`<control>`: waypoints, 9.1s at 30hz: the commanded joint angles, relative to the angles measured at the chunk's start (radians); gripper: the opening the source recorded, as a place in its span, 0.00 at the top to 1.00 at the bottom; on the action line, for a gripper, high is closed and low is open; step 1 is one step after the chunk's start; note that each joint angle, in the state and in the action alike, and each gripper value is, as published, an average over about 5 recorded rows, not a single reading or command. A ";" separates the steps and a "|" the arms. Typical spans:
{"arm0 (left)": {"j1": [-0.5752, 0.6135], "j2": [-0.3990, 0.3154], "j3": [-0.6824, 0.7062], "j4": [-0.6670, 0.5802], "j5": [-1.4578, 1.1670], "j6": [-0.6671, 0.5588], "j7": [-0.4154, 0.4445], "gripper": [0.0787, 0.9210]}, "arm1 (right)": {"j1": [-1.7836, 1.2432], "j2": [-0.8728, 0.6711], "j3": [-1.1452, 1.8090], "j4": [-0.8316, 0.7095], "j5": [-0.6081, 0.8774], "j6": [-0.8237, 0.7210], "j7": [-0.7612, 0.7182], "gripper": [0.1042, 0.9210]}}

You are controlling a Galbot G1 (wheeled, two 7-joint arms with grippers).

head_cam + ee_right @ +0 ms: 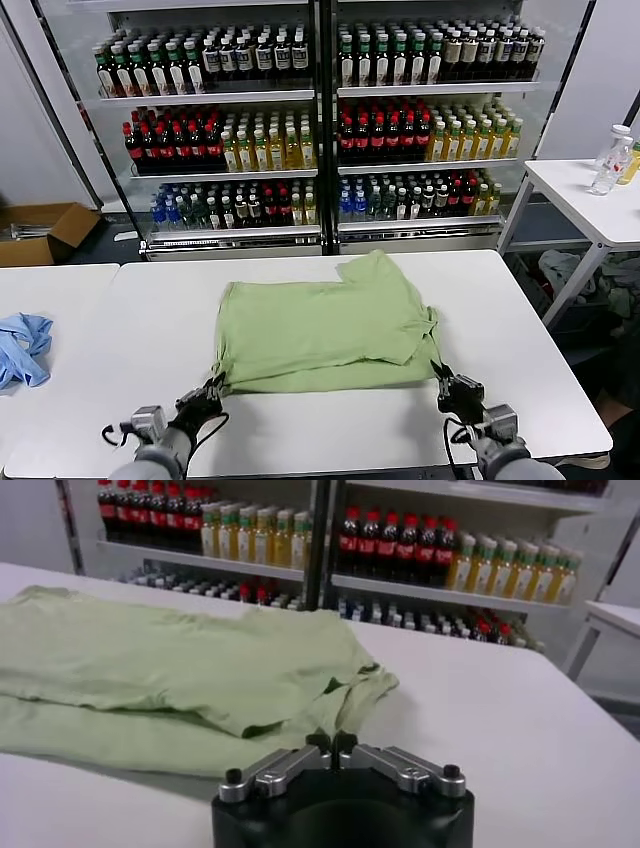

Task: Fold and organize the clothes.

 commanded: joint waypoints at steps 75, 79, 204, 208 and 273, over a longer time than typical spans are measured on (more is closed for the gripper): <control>-0.703 0.097 0.229 0.655 -0.074 0.045 0.026 0.70 | 1.139 0.340 -0.473 -1.068 0.186 -0.149 -0.069 0.64; -0.676 0.104 0.200 0.613 -0.124 0.040 0.029 0.83 | 1.104 0.315 -0.473 -0.972 0.182 -0.100 -0.069 0.79; -0.165 -0.090 0.091 -0.153 -0.601 -0.049 -0.029 0.97 | 0.180 0.114 -0.084 -0.085 0.081 -0.114 0.046 0.12; -0.212 -0.121 0.201 -0.040 -0.502 -0.065 -0.032 0.97 | 0.180 0.107 -0.073 -0.085 0.089 -0.113 0.046 0.12; -0.230 -0.011 -0.044 0.322 -0.377 -0.114 0.074 0.77 | 0.181 0.138 -0.072 -0.078 0.082 -0.110 0.051 0.12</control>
